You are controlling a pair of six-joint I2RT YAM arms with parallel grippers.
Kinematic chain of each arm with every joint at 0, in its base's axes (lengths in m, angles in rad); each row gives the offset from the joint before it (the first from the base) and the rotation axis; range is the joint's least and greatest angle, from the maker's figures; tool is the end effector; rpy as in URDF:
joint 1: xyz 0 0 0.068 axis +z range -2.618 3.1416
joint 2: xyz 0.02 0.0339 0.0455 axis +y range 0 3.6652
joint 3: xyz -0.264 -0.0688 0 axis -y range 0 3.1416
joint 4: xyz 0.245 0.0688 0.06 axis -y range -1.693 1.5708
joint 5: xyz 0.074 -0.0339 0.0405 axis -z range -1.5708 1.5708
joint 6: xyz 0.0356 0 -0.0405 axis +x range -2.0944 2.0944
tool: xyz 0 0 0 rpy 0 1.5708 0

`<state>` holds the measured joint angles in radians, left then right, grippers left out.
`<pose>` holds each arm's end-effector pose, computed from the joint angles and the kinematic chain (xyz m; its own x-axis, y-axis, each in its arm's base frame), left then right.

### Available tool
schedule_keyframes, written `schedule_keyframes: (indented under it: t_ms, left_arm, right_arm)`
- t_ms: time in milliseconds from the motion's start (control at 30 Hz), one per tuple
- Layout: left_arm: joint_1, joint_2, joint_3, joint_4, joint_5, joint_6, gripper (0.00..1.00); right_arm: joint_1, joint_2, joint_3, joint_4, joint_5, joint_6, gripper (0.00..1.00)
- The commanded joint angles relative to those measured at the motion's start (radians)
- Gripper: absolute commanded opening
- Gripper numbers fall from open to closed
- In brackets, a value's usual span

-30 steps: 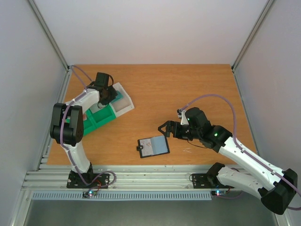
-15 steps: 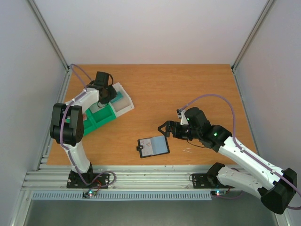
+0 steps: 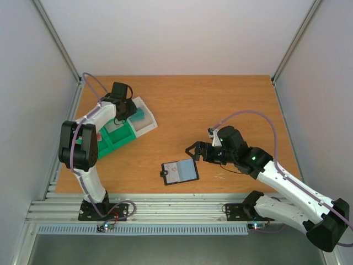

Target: Take the credit cards out of the card holder

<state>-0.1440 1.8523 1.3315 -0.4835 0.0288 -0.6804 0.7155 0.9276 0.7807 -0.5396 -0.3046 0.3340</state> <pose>0.3903 -0.0576 0.2048 -0.7490 -0.5268 -0.4019 -0.4019 0.8434 -0.3565 0.1412 0.1368 0.2798 -0.7145 -0.2067 -0.6684 -0.5998 0.6728 0.4332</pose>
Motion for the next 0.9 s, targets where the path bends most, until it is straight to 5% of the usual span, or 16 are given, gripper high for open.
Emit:
schedule_keyframes:
  t_ms: [0, 333, 500, 700, 867]
  left_arm:
    - [0.006, -0.056, 0.029, -0.021, 0.007, 0.023, 0.31]
    - [0.006, -0.224, -0.001, -0.13, 0.126, 0.076, 0.54]
    - [0.006, -0.328, -0.068, -0.201, 0.231, 0.116, 0.58]
    - [-0.014, -0.484, -0.214, -0.226, 0.346, 0.136, 0.53]
    - [-0.071, -0.577, -0.311, -0.233, 0.379, 0.126, 0.5]
  right_arm:
    - [0.004, -0.017, 0.001, -0.027, 0.039, -0.029, 0.99]
    - [0.003, -0.011, 0.015, -0.076, 0.004, -0.061, 0.93]
    - [0.004, 0.024, 0.003, -0.076, -0.03, -0.063, 0.74]
    - [0.007, 0.064, -0.041, -0.007, -0.075, -0.03, 0.35]
    - [0.027, 0.095, -0.07, 0.065, -0.094, -0.016, 0.3]
